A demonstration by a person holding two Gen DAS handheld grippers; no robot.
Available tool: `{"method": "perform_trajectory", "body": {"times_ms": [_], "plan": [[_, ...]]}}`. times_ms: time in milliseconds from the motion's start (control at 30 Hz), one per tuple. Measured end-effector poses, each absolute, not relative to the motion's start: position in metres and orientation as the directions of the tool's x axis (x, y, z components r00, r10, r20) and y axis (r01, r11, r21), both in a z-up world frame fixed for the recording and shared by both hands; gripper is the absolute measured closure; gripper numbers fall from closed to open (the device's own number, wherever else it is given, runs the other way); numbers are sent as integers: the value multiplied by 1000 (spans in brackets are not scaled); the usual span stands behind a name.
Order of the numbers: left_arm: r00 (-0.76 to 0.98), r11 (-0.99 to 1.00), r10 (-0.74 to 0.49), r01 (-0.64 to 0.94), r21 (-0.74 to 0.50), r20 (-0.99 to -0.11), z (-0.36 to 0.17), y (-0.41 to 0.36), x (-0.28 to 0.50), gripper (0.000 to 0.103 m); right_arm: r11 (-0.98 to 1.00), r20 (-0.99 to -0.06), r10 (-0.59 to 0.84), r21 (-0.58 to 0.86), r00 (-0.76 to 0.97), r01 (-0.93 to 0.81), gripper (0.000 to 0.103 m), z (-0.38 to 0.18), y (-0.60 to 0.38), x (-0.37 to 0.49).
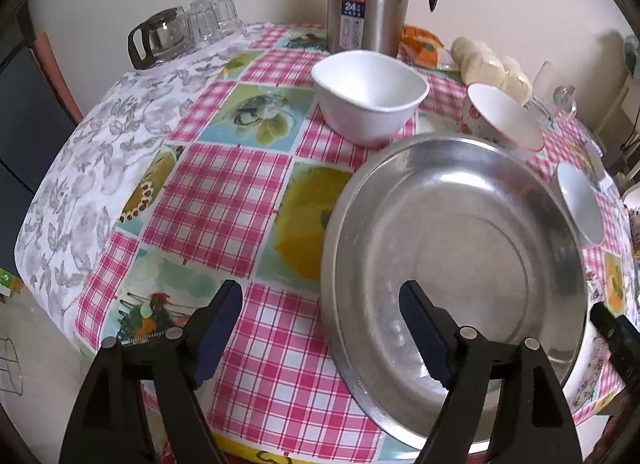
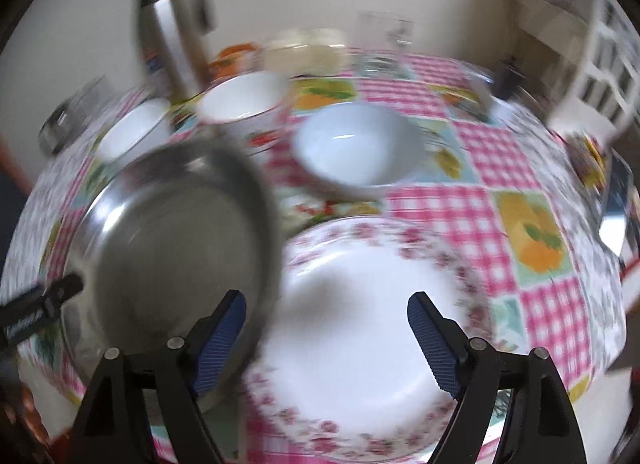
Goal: Organize plates and bowls
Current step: 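Lower the steel basin onto the cloth and open both tools, then roll the right tool and grasp the floral-rimmed plate's rim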
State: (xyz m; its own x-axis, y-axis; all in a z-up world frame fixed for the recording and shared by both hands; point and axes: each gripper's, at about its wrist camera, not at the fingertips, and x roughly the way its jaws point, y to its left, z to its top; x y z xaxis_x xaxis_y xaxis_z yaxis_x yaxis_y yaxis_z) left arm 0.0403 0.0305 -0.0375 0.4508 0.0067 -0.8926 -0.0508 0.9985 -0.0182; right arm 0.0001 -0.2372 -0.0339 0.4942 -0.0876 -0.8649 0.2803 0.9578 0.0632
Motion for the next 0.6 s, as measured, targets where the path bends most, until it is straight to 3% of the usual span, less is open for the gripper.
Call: {"method": "perform_trajectory", "body": {"times_ms": [67,167,600], "plan": [[465,999,-7,-37,-28,-885,-34,27,39,21,927,-867,-104,93,488,362,17,-33,-261,-4],[486,999,-34,-10,-45,-873,-30,20,39,12,875,-872,-115,138,475,464,17,-33,-294,-12],[424,965,-251,182,-190,-870,-21,-58,37,12,710,-922,-51,237,384,663,17,-71,-379,-42]]}}
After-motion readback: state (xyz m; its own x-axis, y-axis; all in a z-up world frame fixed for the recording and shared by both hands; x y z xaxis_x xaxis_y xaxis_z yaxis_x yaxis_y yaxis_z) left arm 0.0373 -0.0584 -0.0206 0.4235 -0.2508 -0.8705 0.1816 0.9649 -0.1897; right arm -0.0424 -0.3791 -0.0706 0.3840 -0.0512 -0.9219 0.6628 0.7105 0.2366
